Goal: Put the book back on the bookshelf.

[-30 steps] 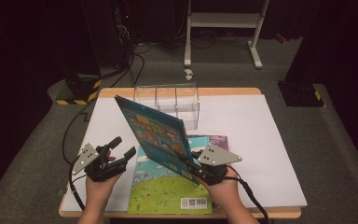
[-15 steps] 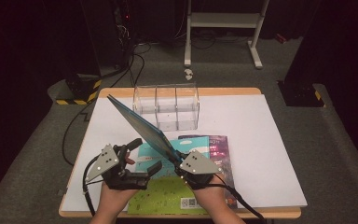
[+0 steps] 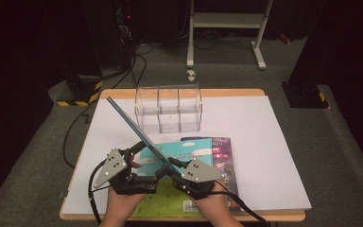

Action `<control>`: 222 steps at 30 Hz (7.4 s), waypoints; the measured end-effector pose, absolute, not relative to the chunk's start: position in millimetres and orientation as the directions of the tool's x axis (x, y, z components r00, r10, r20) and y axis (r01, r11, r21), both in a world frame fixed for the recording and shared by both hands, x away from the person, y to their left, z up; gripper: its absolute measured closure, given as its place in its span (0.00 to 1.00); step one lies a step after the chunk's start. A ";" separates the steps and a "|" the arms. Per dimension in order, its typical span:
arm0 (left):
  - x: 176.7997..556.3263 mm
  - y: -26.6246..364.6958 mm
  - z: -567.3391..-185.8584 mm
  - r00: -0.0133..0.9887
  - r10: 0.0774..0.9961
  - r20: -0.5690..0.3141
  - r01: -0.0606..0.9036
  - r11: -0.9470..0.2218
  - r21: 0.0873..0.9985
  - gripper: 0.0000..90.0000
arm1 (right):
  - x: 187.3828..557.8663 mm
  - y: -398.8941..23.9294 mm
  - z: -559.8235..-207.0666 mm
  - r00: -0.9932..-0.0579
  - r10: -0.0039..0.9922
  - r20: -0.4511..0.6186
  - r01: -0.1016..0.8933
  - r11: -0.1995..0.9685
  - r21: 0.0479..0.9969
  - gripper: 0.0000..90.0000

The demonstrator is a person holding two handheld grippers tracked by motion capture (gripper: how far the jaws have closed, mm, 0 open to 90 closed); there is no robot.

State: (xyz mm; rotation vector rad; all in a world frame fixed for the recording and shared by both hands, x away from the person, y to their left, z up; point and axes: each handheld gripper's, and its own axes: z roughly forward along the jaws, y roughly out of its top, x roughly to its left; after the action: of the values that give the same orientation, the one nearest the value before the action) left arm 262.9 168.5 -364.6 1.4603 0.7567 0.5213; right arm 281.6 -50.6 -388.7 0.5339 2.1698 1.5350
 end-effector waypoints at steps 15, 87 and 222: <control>256.3 191.7 -364.2 0.594 0.801 -0.076 0.141 -0.010 0.990 0.09 | 264.4 -19.8 -393.9 -0.919 0.389 -0.070 0.067 0.328 0.942 0.64; 313.7 266.6 -328.9 0.432 0.902 -0.009 0.080 -0.028 0.996 0.92 | 294.1 -190.7 -428.1 -0.748 0.649 0.139 0.288 0.128 0.949 0.60; 313.1 222.3 -451.1 0.375 0.923 -0.085 0.345 -0.054 0.937 0.40 | 333.0 -249.8 -459.7 -0.476 0.874 0.100 0.493 0.171 0.853 0.47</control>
State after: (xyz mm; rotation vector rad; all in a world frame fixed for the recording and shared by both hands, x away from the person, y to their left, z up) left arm 313.1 222.3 -451.1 1.6109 1.1560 0.7071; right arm 333.0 -249.8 -459.7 1.2904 2.0381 1.2352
